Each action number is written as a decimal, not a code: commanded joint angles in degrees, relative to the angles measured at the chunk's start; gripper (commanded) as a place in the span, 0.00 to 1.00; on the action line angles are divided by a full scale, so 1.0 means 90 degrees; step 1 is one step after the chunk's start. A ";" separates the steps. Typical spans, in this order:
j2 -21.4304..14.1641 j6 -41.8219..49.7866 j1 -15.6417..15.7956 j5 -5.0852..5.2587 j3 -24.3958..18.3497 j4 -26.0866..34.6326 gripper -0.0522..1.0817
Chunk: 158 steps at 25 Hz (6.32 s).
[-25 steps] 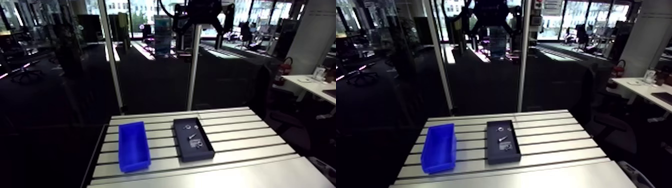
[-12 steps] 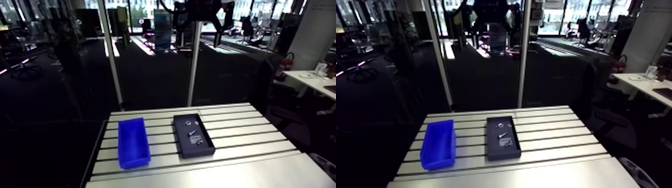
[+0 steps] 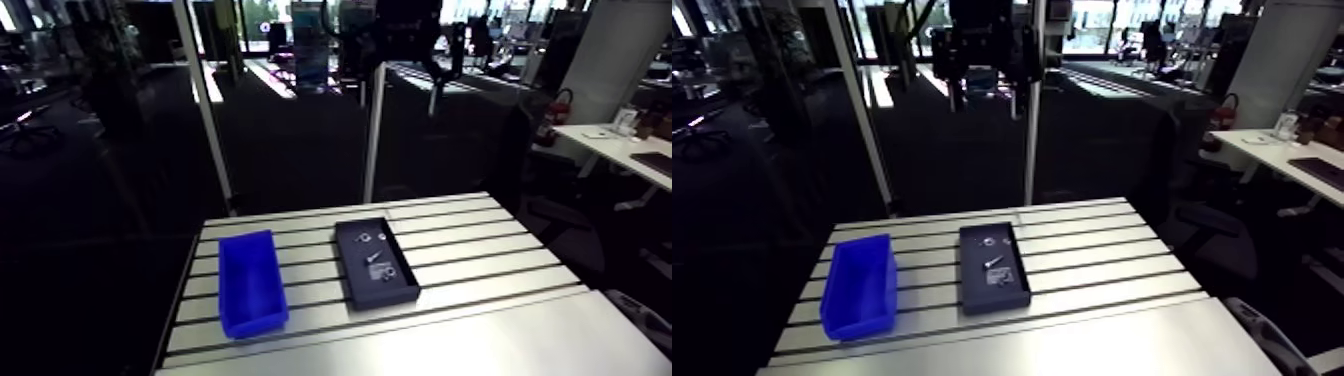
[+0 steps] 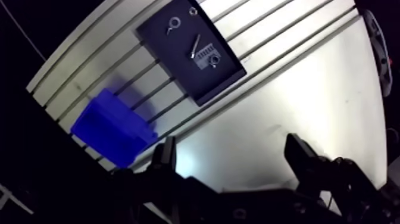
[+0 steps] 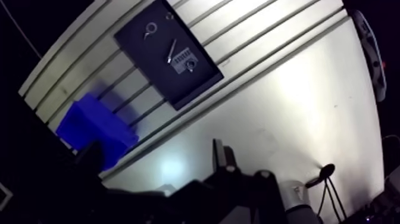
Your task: Pick up the M10 bolt from the tray and put it into the blue bin.
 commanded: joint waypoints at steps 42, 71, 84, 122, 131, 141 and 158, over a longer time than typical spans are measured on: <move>0.1319 0.1539 -0.0106 -0.0095 0.2210 -0.3618 0.19; 0.1700 0.1519 -0.0077 -0.0085 0.2728 -0.4213 0.32; 0.1876 0.1490 -0.0077 -0.0075 0.2767 -0.4477 0.35; 0.1993 0.1461 -0.0077 -0.0085 0.2806 -0.4800 0.49; 0.2003 0.1461 -0.0067 -0.0085 0.2855 -0.5005 0.55; 0.2022 0.1451 -0.0067 -0.0085 0.2855 -0.5024 0.59; 0.2013 0.1451 -0.0067 -0.0085 0.2855 -0.5034 0.64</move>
